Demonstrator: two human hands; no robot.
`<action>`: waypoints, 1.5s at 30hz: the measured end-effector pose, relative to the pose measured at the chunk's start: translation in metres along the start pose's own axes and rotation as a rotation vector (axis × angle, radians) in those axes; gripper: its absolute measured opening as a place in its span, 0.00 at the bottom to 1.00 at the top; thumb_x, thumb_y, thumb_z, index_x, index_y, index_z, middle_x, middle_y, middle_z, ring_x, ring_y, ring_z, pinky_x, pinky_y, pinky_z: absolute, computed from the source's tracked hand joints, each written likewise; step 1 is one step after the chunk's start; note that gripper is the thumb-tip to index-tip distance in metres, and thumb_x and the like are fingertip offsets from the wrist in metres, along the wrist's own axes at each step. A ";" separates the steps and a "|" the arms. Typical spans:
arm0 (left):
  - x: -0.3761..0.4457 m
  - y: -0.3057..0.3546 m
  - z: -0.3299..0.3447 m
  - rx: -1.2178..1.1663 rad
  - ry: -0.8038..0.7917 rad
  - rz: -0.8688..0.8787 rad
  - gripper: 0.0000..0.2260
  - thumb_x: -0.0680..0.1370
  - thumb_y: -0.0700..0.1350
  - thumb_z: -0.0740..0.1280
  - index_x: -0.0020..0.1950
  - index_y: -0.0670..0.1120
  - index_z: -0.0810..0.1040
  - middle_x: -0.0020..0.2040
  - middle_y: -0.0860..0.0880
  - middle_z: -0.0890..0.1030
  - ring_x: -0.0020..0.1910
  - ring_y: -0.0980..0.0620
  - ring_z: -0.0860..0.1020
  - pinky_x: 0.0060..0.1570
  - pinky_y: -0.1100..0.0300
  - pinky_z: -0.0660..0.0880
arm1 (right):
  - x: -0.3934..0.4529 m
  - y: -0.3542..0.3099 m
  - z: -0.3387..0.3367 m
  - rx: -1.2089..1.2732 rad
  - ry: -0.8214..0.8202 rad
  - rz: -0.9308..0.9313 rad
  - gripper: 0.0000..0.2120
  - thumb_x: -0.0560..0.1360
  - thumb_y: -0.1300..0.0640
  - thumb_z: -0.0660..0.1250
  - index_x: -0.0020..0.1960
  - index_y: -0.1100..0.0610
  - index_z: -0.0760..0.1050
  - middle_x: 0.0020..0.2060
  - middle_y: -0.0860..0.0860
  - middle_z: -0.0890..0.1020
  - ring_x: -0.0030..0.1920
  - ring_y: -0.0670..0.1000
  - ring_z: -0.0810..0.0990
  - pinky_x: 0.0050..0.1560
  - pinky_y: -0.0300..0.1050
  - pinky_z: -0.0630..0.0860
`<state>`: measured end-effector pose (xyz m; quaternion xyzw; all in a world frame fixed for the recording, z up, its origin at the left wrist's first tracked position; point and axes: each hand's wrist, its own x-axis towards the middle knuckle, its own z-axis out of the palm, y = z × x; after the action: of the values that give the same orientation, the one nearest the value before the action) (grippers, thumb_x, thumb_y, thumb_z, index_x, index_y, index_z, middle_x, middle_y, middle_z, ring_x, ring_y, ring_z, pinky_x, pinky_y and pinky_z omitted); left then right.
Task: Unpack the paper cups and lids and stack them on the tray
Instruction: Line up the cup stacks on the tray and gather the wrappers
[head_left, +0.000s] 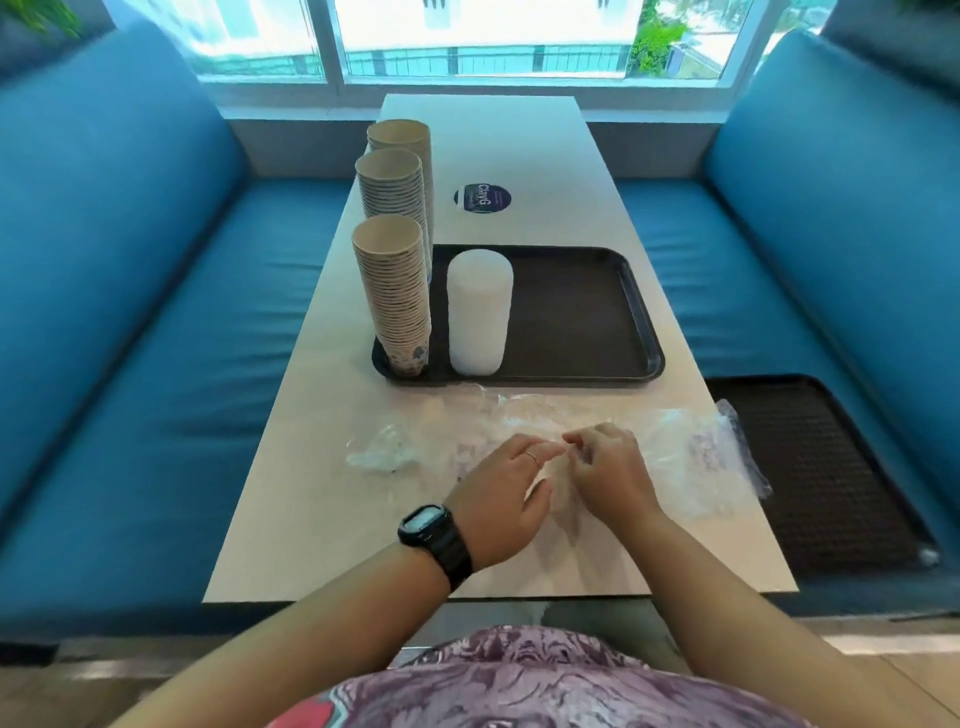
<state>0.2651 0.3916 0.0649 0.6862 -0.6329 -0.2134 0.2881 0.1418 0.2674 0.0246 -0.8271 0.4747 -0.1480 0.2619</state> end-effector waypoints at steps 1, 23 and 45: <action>-0.001 0.002 0.004 -0.031 -0.041 -0.033 0.21 0.83 0.45 0.58 0.77 0.48 0.64 0.70 0.48 0.70 0.66 0.53 0.71 0.65 0.64 0.67 | -0.004 -0.002 0.000 0.048 -0.022 0.011 0.12 0.78 0.62 0.62 0.58 0.57 0.81 0.53 0.52 0.80 0.57 0.53 0.74 0.60 0.48 0.72; -0.042 0.039 0.123 0.542 0.061 -0.272 0.31 0.69 0.61 0.65 0.71 0.52 0.70 0.66 0.49 0.77 0.67 0.44 0.75 0.65 0.41 0.70 | 0.012 0.055 -0.082 -0.300 -0.757 0.028 0.13 0.74 0.51 0.71 0.50 0.62 0.77 0.42 0.56 0.82 0.39 0.53 0.78 0.41 0.48 0.77; -0.032 0.034 0.046 -0.577 0.237 -0.985 0.31 0.81 0.65 0.54 0.62 0.40 0.80 0.56 0.44 0.80 0.56 0.46 0.77 0.58 0.56 0.70 | 0.018 0.010 -0.053 0.454 -0.555 -0.198 0.45 0.61 0.32 0.75 0.72 0.49 0.66 0.56 0.50 0.80 0.59 0.50 0.77 0.61 0.48 0.74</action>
<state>0.2057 0.4166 0.0509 0.8126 -0.1186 -0.4079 0.3990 0.1179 0.2323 0.0620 -0.7984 0.2586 -0.0443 0.5419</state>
